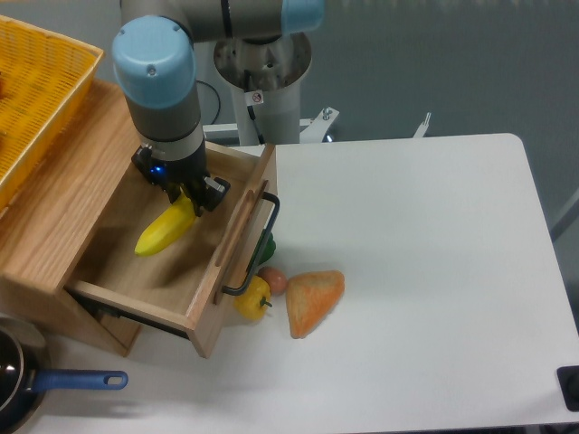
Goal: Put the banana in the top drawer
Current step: 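Lower the banana down into the drawer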
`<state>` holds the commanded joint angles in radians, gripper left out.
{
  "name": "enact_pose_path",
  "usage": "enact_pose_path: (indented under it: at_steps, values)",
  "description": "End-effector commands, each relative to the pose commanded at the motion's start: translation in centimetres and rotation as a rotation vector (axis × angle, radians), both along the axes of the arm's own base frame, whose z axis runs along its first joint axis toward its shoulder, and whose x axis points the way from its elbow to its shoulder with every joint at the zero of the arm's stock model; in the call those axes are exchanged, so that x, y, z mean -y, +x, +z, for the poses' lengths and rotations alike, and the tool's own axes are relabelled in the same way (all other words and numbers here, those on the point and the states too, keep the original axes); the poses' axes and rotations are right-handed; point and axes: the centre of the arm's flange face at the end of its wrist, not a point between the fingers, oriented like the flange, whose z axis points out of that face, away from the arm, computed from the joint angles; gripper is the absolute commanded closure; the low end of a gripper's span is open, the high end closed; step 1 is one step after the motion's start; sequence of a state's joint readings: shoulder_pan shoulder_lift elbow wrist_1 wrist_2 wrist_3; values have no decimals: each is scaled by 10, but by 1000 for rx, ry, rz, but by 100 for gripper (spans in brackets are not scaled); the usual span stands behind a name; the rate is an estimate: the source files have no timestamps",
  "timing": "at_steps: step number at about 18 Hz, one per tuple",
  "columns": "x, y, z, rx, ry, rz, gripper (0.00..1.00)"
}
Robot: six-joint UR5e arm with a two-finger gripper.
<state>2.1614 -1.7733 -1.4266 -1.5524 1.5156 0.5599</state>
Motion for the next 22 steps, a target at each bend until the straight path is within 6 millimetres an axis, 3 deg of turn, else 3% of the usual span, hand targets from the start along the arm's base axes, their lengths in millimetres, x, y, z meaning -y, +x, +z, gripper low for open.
enact_pose_path:
  at_steps: [22]
  values:
    - [-3, 0, -3, 2, -2, -6, 48]
